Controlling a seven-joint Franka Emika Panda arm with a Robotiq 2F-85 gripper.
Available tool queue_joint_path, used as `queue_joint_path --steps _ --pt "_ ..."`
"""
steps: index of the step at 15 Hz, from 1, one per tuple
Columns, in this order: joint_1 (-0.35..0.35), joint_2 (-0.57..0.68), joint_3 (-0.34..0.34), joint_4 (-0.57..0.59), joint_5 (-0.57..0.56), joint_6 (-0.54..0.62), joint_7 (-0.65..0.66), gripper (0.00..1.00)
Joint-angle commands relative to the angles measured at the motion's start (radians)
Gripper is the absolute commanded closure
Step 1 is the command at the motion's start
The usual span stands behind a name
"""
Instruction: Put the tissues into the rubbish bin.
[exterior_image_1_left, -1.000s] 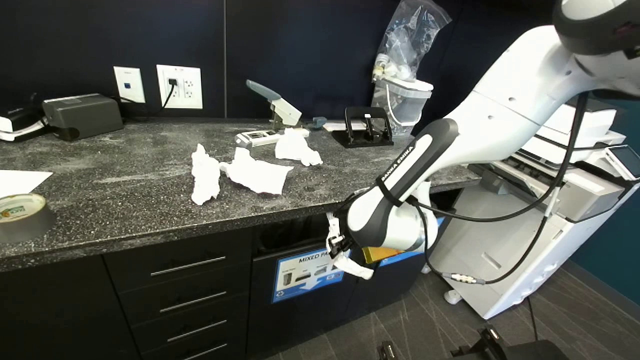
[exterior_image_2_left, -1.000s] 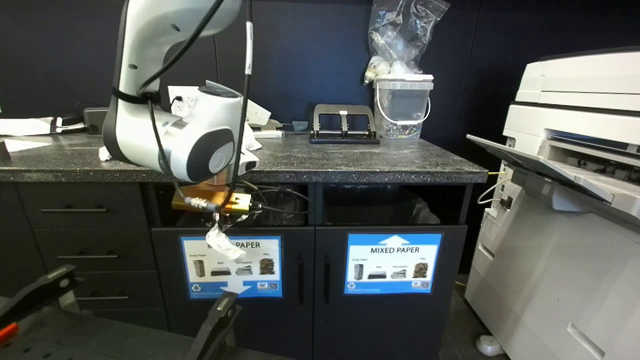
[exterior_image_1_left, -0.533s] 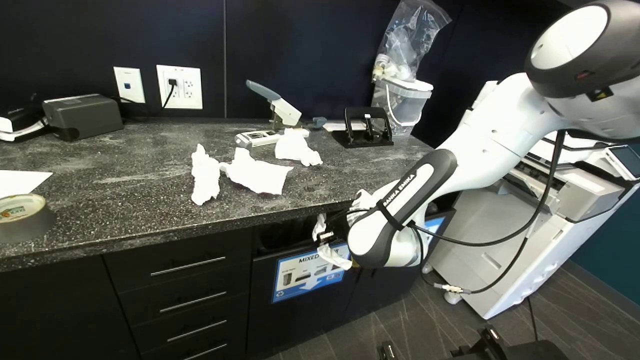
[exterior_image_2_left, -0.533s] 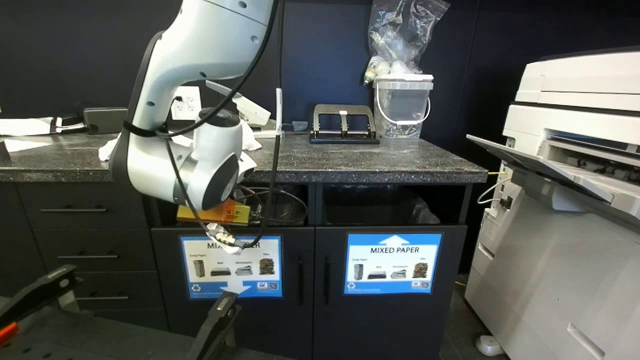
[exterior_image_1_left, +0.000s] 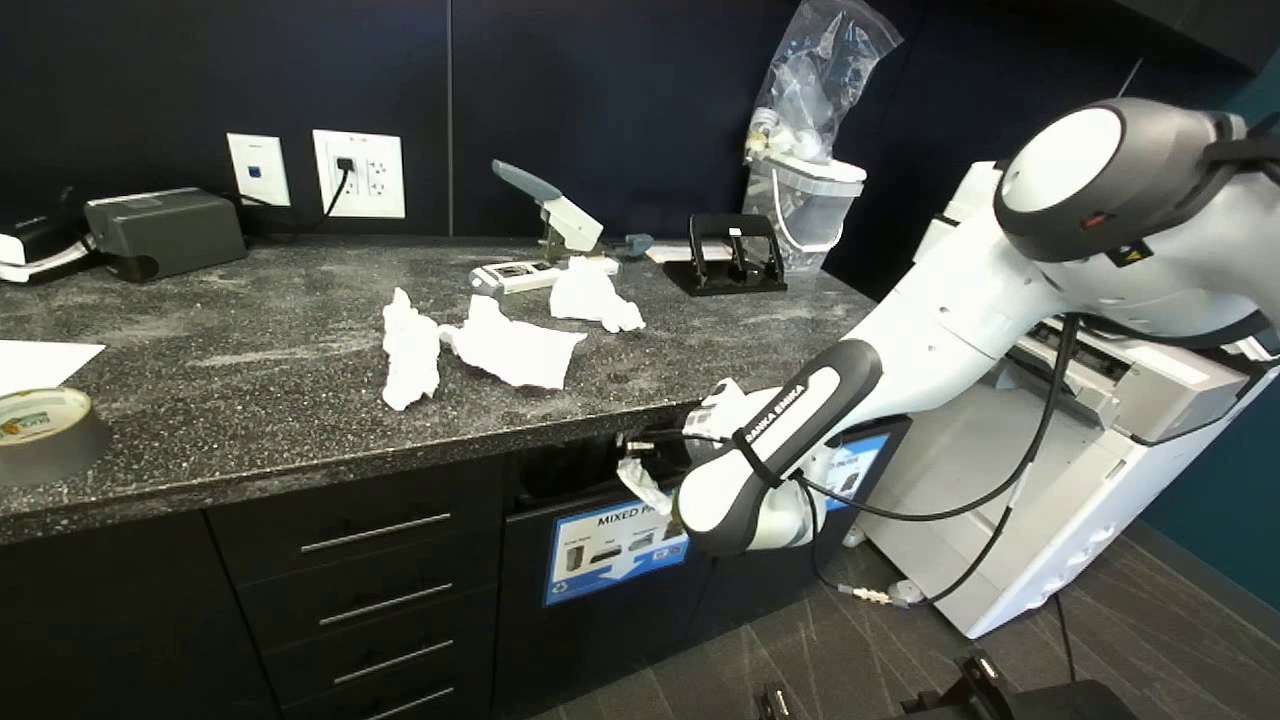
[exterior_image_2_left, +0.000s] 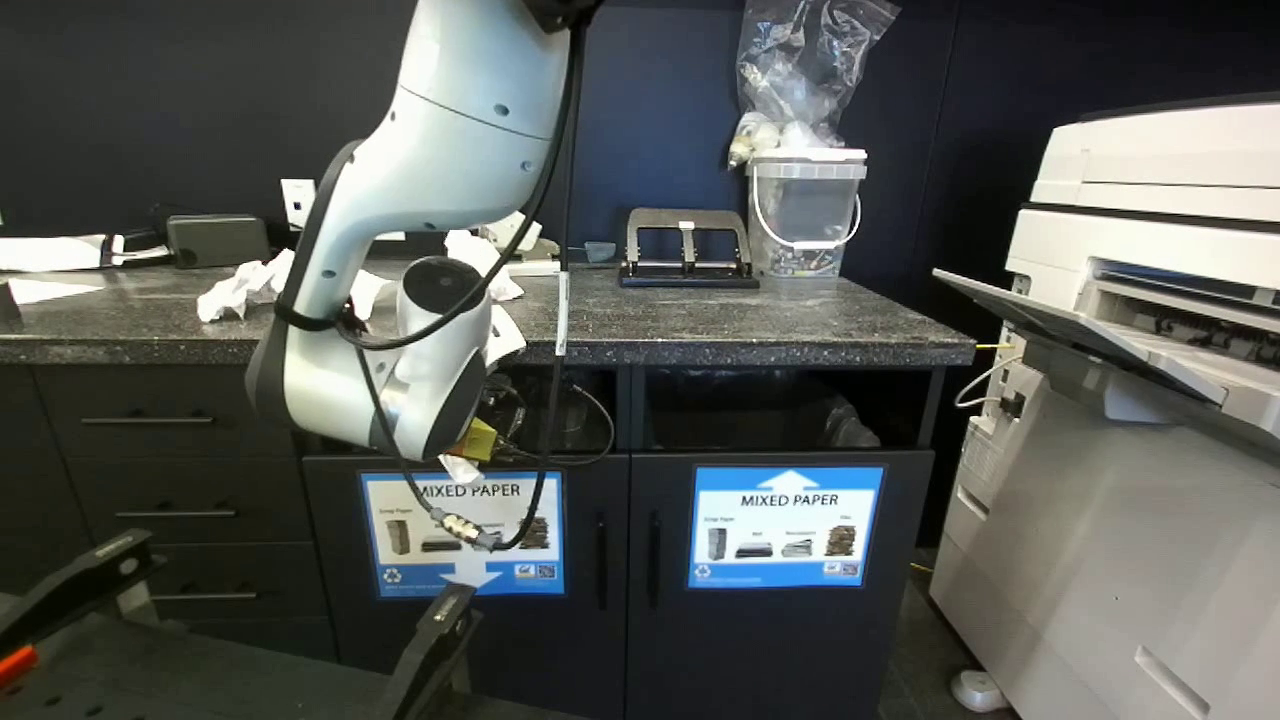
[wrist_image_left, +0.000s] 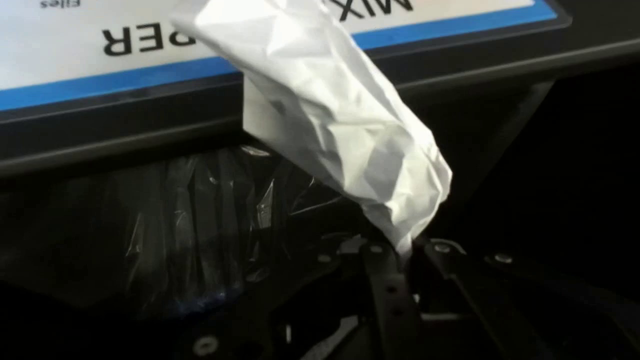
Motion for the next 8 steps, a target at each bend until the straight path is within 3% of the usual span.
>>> queue_joint_path --steps 1,5,8 --pt "0.063 0.101 -0.038 0.12 0.027 0.167 0.092 0.86" --pt "0.144 0.174 -0.093 0.205 0.092 0.29 0.14 0.86" --pt "0.184 0.216 -0.114 0.269 0.114 0.299 0.182 0.88"
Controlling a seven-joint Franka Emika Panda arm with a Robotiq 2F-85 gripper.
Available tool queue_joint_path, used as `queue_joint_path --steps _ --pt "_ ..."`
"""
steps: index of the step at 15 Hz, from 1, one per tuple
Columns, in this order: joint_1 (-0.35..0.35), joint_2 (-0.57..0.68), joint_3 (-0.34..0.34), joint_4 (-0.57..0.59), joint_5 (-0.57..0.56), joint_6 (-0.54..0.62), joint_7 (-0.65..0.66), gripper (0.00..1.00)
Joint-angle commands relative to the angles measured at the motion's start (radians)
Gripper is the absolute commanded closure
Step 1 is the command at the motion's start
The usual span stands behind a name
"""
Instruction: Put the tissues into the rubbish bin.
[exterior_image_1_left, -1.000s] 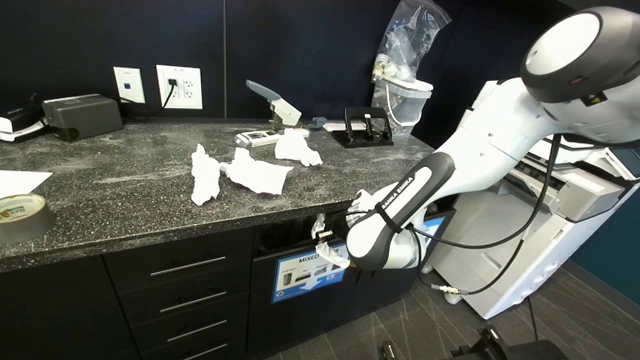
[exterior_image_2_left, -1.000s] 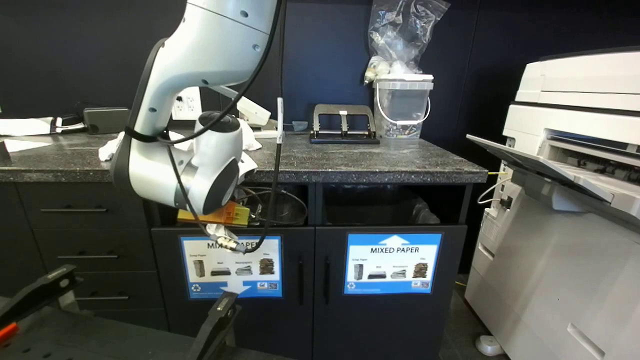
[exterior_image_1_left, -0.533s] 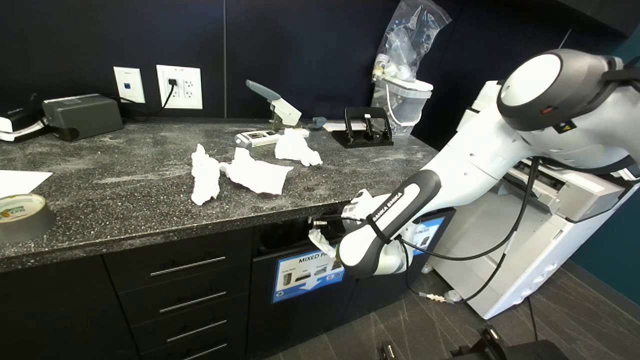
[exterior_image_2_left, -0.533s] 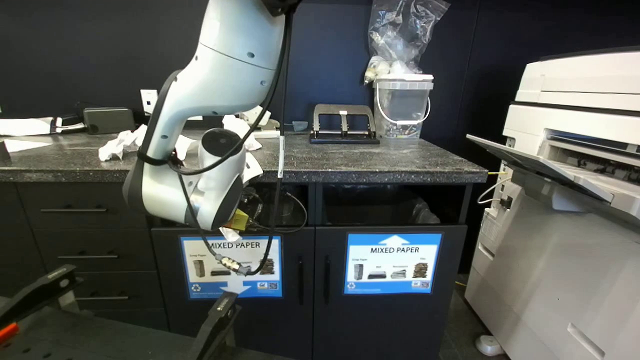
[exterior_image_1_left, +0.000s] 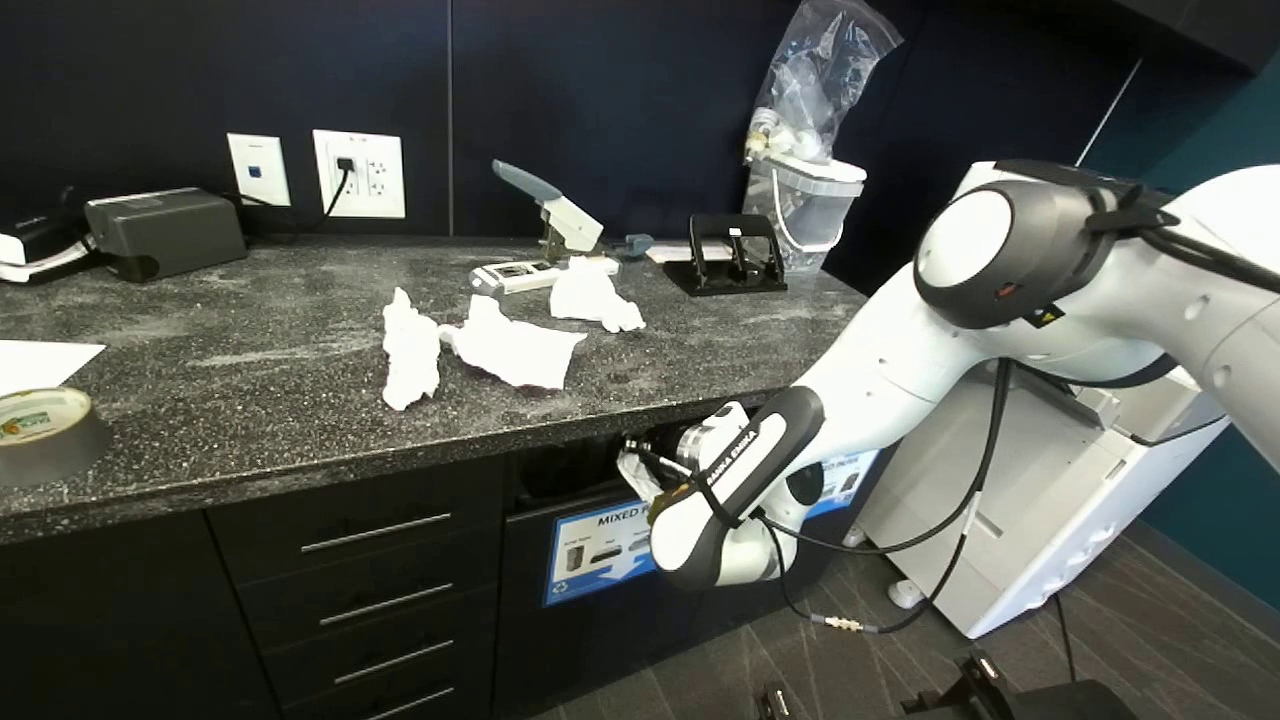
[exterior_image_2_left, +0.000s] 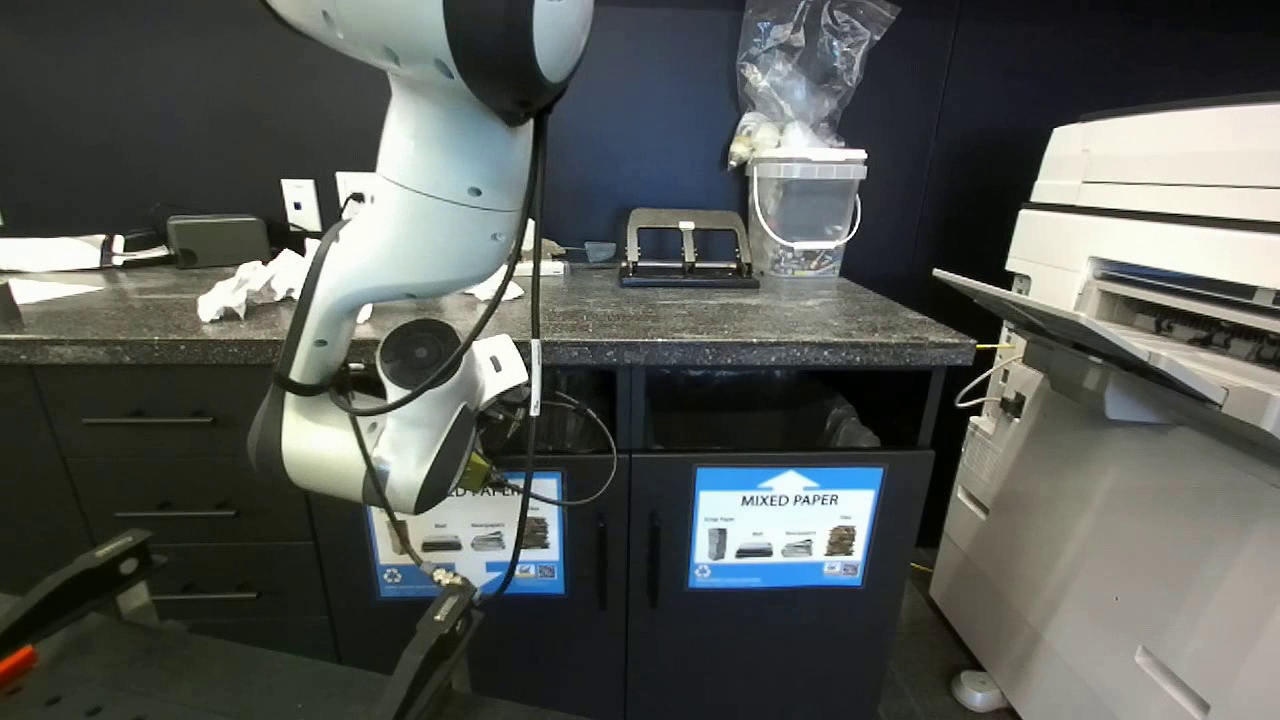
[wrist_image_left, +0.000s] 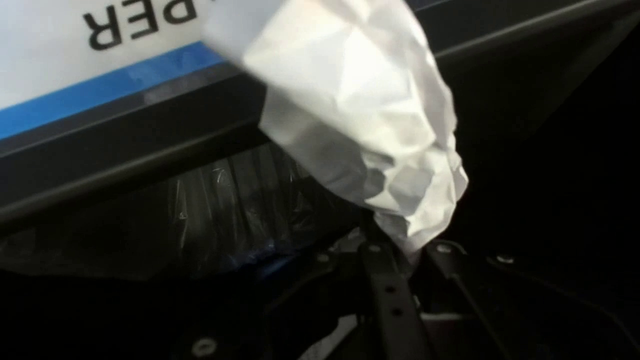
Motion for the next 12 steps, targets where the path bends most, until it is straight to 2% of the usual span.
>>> queue_joint_path --steps 1,6,12 --pt "0.064 0.077 -0.028 0.132 0.024 0.031 0.065 0.87" --pt "0.103 0.131 -0.039 0.249 0.057 0.011 0.101 0.86" --pt "0.128 0.19 -0.053 0.337 0.095 0.007 0.118 0.87"
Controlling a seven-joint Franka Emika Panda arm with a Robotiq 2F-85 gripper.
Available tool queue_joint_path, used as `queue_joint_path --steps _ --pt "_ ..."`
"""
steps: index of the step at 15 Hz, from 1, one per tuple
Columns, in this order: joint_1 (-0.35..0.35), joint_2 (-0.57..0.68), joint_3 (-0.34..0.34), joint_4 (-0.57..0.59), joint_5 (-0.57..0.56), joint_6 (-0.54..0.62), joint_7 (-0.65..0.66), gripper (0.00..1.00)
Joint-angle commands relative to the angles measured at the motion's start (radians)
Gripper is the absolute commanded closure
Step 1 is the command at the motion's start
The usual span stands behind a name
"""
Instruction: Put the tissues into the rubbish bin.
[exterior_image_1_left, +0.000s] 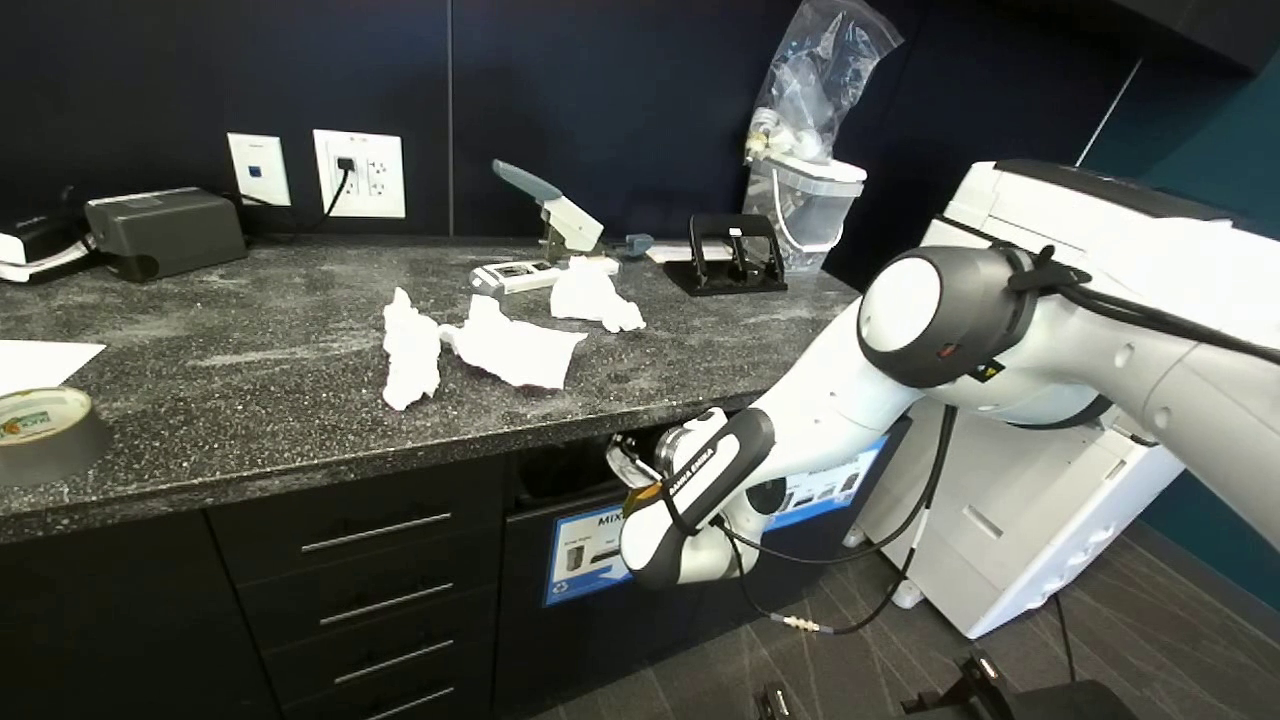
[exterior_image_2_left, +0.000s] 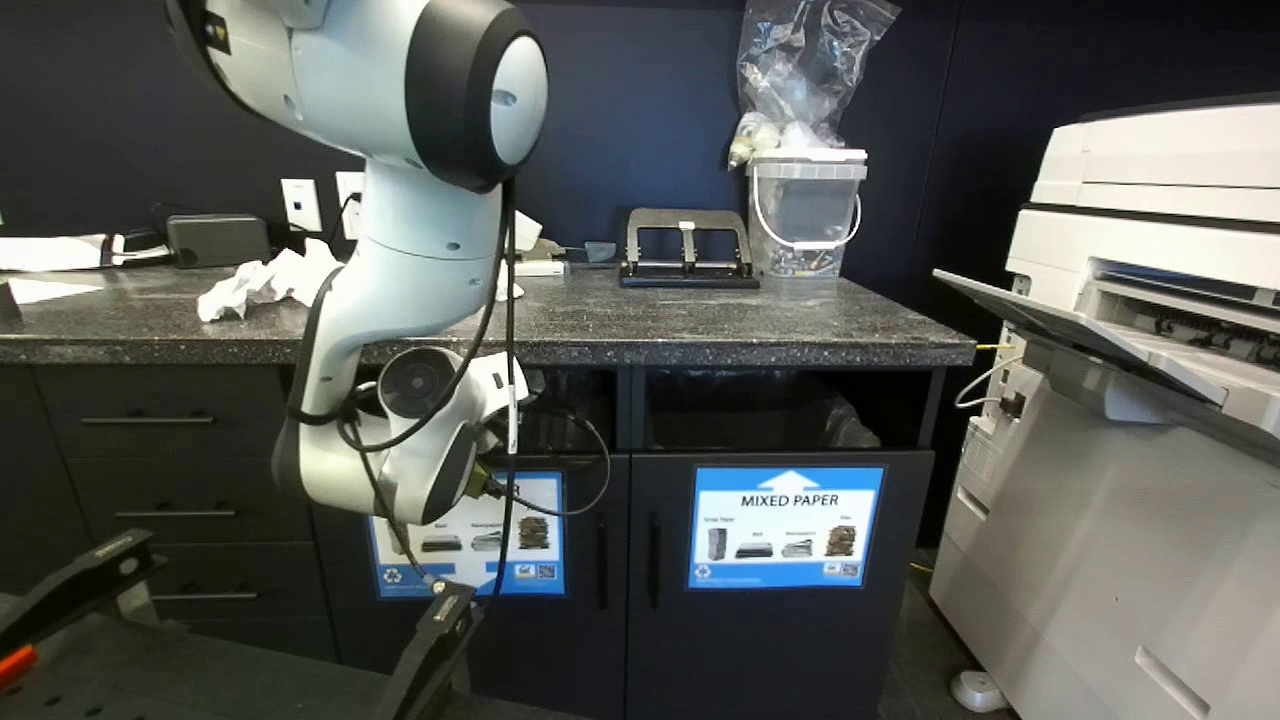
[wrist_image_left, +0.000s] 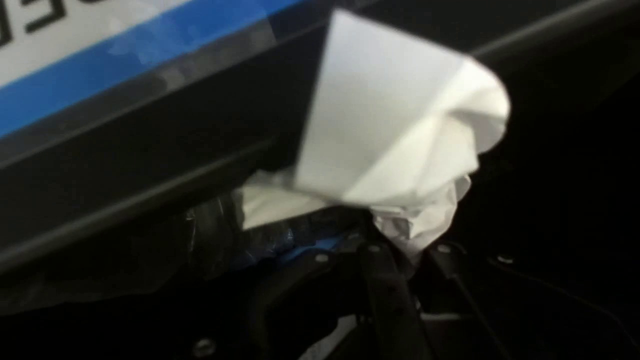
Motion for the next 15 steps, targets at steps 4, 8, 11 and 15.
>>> queue_joint_path --steps 4,8,11,15 --pt "0.042 0.086 -0.019 0.131 0.042 -0.001 0.033 0.87" --pt "0.049 0.05 -0.018 0.102 0.061 0.004 0.044 0.87" --pt "0.05 0.049 -0.015 0.102 0.067 -0.002 0.056 0.86" --pt "0.048 0.049 -0.017 0.1 0.061 -0.012 0.067 0.45"
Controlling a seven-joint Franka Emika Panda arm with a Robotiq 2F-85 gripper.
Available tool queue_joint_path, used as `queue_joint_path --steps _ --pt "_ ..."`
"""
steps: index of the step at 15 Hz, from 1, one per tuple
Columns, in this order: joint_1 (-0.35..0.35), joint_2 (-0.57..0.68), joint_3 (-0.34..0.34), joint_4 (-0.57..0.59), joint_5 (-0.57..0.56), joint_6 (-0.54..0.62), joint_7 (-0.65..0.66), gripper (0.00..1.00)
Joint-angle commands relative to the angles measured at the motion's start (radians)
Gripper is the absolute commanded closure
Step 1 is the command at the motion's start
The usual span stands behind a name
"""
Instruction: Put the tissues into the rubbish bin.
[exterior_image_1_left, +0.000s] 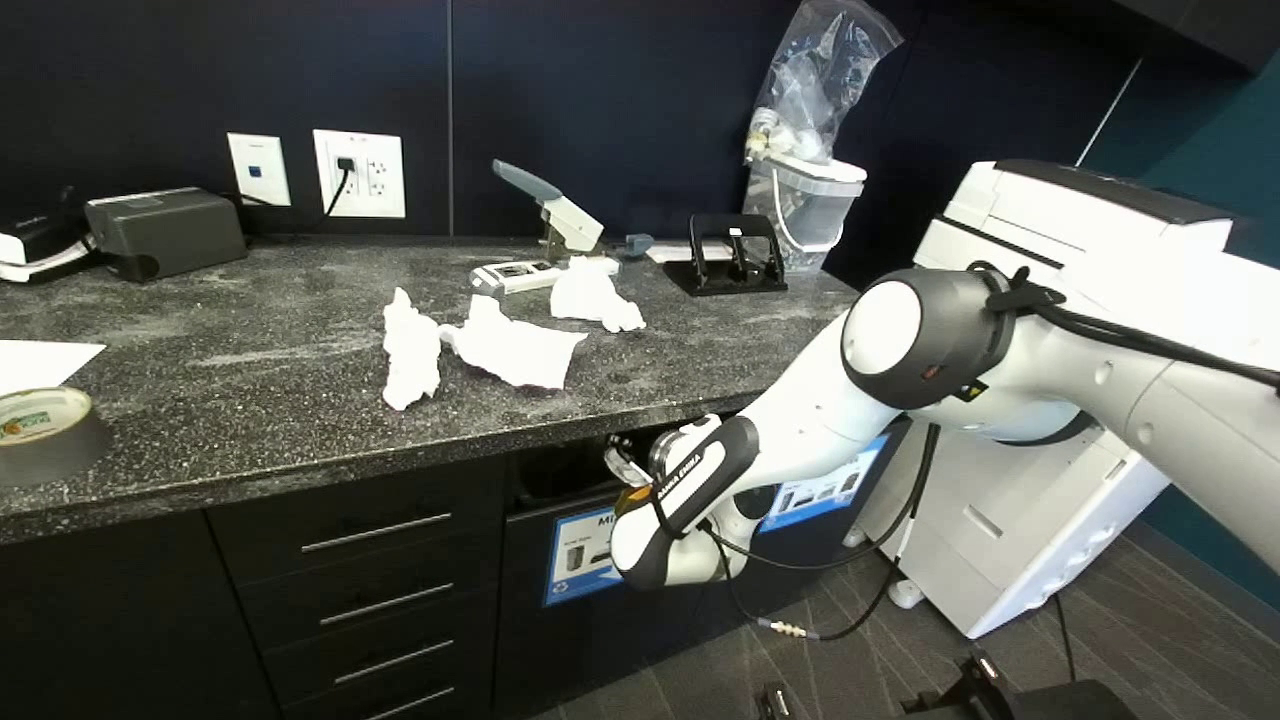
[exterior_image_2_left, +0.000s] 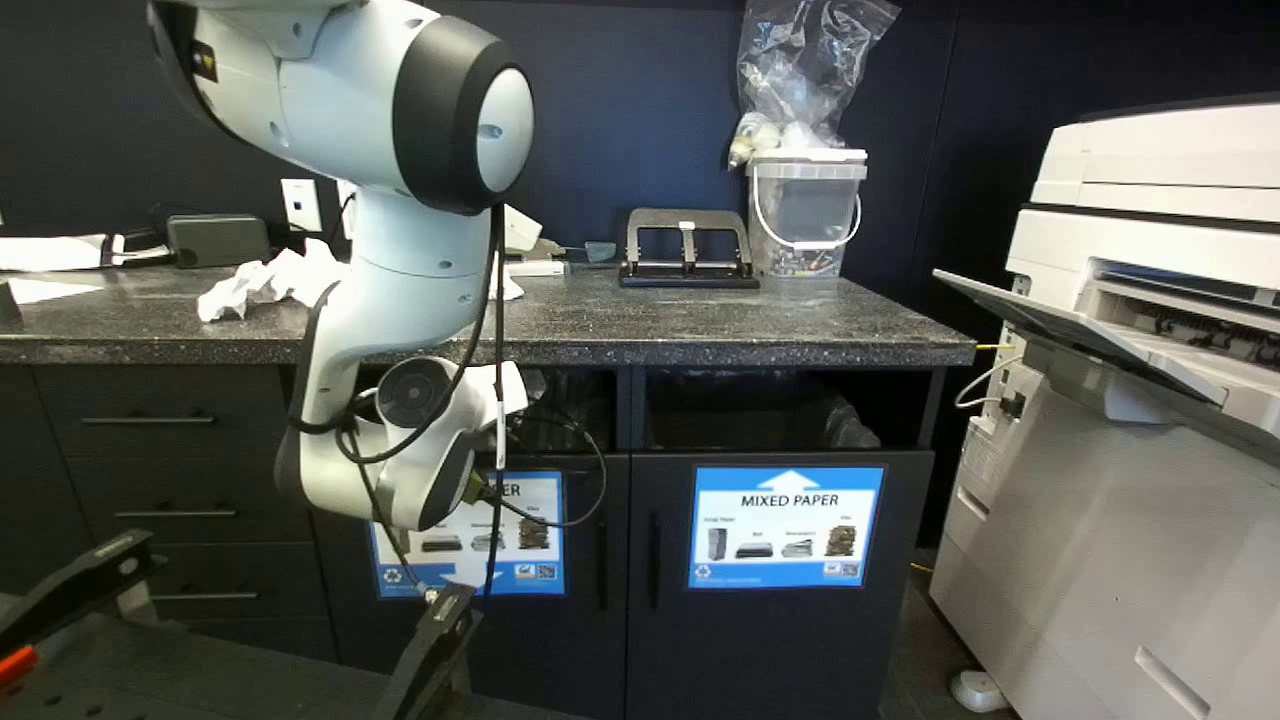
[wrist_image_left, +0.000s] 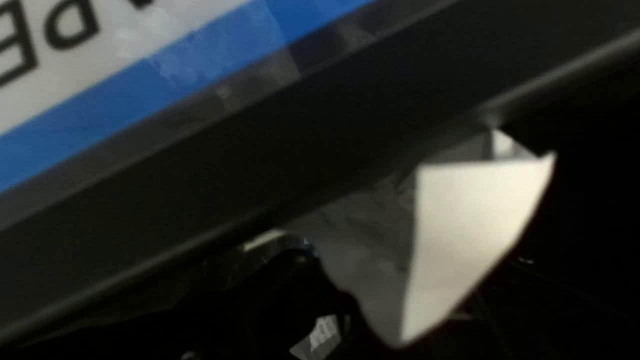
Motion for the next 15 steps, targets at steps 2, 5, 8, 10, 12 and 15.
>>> queue_joint_path --steps 2,5,8,10,12,15 --pt "0.021 0.0 -0.012 0.022 0.016 -0.007 0.023 0.3" --pt "0.022 0.0 -0.015 0.02 0.011 -0.019 0.02 0.08" --pt "0.03 -0.001 -0.028 0.015 0.005 -0.043 0.0 0.0" --pt "0.045 -0.027 -0.05 -0.022 0.031 -0.054 -0.034 0.0" --pt "0.059 -0.056 -0.073 -0.062 0.039 -0.042 -0.063 0.0" --pt "0.078 -0.118 -0.103 -0.148 0.05 -0.015 -0.102 0.0"
